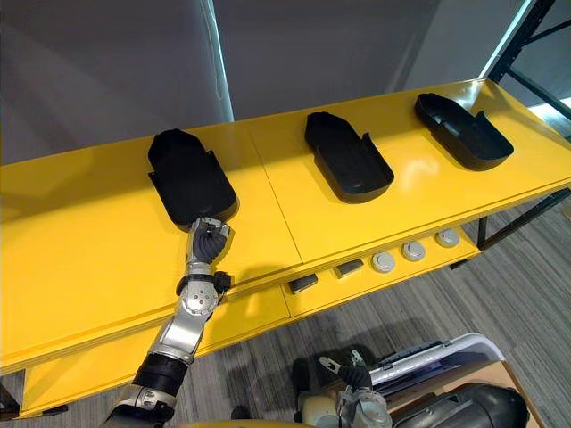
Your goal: Walk over and take plastic housings, then place them on the shelf
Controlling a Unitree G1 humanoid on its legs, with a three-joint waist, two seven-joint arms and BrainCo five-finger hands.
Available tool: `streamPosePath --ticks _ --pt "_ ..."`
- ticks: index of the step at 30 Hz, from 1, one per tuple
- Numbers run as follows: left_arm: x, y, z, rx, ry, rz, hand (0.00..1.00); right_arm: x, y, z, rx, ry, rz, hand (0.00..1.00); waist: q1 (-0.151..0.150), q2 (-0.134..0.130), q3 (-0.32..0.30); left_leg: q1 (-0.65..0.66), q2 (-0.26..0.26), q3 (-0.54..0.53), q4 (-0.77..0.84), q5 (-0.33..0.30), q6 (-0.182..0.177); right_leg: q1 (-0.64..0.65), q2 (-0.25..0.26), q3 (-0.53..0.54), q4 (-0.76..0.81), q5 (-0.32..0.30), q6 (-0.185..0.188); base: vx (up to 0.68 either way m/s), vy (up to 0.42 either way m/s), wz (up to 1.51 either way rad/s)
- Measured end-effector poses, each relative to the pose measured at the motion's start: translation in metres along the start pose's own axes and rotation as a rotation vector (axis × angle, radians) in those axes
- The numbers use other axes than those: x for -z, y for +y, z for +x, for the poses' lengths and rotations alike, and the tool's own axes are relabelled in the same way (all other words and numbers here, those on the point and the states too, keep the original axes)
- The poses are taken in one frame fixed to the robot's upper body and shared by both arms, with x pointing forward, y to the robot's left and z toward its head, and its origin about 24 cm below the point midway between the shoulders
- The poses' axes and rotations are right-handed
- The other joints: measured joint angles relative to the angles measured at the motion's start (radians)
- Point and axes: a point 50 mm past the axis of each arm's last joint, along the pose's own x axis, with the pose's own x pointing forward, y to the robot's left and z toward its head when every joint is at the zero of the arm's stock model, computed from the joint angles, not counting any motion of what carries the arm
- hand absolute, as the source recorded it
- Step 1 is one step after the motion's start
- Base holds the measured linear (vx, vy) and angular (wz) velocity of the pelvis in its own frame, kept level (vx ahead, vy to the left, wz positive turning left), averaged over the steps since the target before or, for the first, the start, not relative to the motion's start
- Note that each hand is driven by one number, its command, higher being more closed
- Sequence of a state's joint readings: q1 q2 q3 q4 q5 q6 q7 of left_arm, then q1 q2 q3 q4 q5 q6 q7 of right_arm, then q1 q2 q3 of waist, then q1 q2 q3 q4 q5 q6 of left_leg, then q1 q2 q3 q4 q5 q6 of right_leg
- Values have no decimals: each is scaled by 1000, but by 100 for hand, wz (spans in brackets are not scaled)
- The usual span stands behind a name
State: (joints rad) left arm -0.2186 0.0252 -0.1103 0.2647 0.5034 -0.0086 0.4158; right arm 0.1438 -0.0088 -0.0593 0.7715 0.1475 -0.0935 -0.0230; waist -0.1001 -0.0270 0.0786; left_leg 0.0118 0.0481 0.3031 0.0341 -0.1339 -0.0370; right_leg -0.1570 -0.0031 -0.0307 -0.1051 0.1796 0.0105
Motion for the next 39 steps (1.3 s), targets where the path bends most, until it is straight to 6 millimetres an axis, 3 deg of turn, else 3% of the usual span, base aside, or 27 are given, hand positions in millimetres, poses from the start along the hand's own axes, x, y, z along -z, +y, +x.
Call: streamPosePath --ticks 6,8,16,20,22,24,26,27,28,31,34,36,37,38,39 --pt "0 1 1 0 -8 17 100 0 0 0 1 0 0 0 -6 -2 1 0 -3 -14 -1 1 1 4 -4 -18 0 -1 1 0 1 5" --pt "0 2 1 -1 -9 21 100 1 0 0 1 2 0 0 -24 -4 2 1 -5 -30 -1 2 0 12 -9 -27 0 -2 3 -4 25 20" --pt "-8 10 -5 -2 -46 -35 100 5 -1 0 5 21 -3 0 -24 -11 4 4 -22 -60 -13 17 18 23 -28 -58 0 -4 5 -8 39 14" --pt "-44 38 -24 -59 -244 -152 100 11 -4 0 13 47 -5 0 -13 -11 4 -3 -28 -100 1 21 20 40 -42 -88 4 -4 6 7 50 30" --pt "-63 68 -34 -157 -362 -230 100 15 -8 -1 23 65 -12 0 11 -10 4 -5 -34 -134 11 21 21 59 -53 -117 5 -11 14 -10 55 44" --pt "-66 101 -41 -289 -415 -277 100 19 -9 -2 28 81 -14 0 19 -9 5 -19 -40 -172 18 21 22 74 -64 -155 5 -18 19 -47 41 61" --pt "-59 131 -46 -440 -418 -302 100 20 -13 -3 37 86 -19 0 36 -5 8 -24 -49 -219 18 23 23 91 -75 -196 5 -30 26 -39 43 80" --pt "-43 154 -51 -568 -373 -311 100 21 -15 -3 45 90 -21 0 47 -2 9 -25 -53 -250 18 29 24 104 -82 -229 8 -37 27 -18 32 64" --pt "-37 161 -54 -616 -348 -319 100 21 -16 -3 51 90 -22 0 56 -2 10 -25 -53 -257 18 31 24 102 -84 -236 20 -44 25 -19 30 65" --pt "7 188 -80 -827 -149 -326 100 17 -18 -2 80 74 -11 0 80 -2 10 -12 -55 -300 15 40 28 102 -102 -283 97 -98 27 7 20 44" --pt "46 192 -107 -887 64 -289 100 6 -16 0 82 28 -7 0 93 -3 9 3 -56 -308 12 41 29 101 -114 -299 146 -131 32 25 21 21" --pt "88 184 -132 -883 313 -270 100 -7 -9 2 60 -30 1 0 95 -5 8 4 -57 -307 16 35 28 94 -124 -311 183 -156 33 23 18 14" --pt "100 180 -138 -873 387 -263 100 -10 -6 2 52 -43 2 0 97 -5 8 4 -56 -304 20 32 32 92 -126 -311 192 -163 35 0 0 0" --pt "122 168 -150 -827 528 -261 0 -16 -2 3 39 -65 3 0 103 -6 7 4 -55 -296 26 25 33 84 -130 -311 215 -177 33 0 0 0" --pt "142 152 -161 -763 656 -279 0 -20 1 3 30 -81 6 0 106 -6 6 3 -51 -286 40 14 30 79 -135 -311 237 -194 35 28 2 -3"
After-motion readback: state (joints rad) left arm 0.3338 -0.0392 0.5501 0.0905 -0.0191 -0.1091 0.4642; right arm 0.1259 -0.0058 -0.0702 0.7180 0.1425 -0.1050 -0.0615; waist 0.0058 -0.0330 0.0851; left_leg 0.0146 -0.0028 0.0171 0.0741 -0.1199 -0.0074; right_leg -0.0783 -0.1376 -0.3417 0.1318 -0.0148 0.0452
